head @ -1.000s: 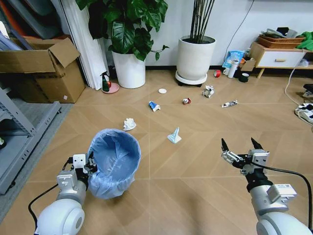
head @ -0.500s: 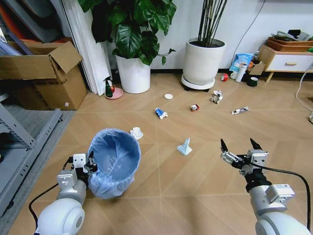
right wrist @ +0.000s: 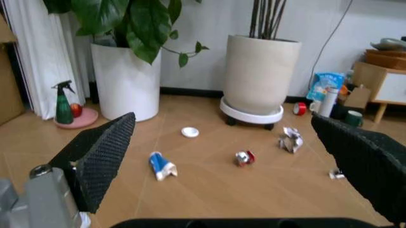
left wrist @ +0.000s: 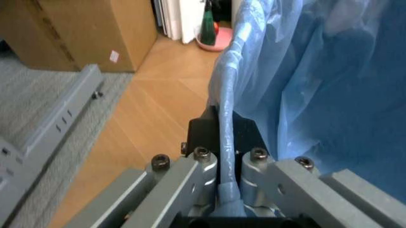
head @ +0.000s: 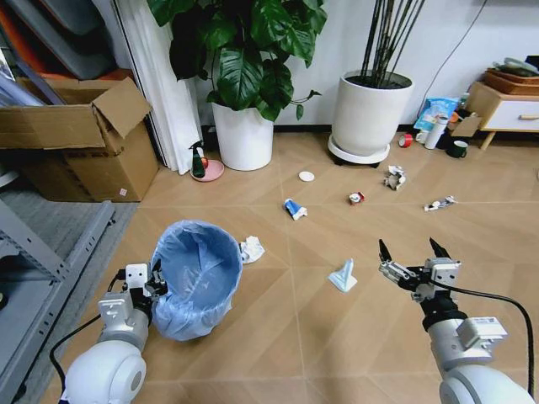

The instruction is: Pick up the trash bin and place the garbage on the floor into it.

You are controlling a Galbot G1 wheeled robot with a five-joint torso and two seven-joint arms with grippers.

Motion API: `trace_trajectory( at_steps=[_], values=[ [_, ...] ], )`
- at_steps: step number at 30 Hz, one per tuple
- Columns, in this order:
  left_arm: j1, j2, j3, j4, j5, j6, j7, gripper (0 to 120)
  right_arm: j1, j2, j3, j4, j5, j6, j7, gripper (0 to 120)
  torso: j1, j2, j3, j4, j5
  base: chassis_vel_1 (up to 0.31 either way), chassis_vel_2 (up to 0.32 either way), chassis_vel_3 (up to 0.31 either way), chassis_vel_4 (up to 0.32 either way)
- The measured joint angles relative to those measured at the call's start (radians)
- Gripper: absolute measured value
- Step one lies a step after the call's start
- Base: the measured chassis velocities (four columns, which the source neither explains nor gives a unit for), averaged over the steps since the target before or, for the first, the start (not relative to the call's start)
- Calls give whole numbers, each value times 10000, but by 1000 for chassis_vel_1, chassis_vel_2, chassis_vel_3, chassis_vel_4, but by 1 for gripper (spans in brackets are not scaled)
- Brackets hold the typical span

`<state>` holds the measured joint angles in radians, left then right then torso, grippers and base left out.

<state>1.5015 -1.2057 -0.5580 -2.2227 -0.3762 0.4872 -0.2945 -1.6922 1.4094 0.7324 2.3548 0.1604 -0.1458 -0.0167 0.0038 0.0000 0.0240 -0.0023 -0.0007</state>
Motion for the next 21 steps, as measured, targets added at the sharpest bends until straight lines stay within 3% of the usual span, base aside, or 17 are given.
trace_trajectory(
  at_steps=[17,21],
  values=[
    [-51,-95,-76,-12,1,-50,-23,0,68,-36,-83,-128,54,-26,-16,100,1,0,1,0,-3,-80,293,82,-284],
    [-100,-117,-85,40,-51,-181,52,0,240,-259,-163,-355,346,-202,28,100,3,-1,2,2,4,-37,181,58,-120]
  ],
)
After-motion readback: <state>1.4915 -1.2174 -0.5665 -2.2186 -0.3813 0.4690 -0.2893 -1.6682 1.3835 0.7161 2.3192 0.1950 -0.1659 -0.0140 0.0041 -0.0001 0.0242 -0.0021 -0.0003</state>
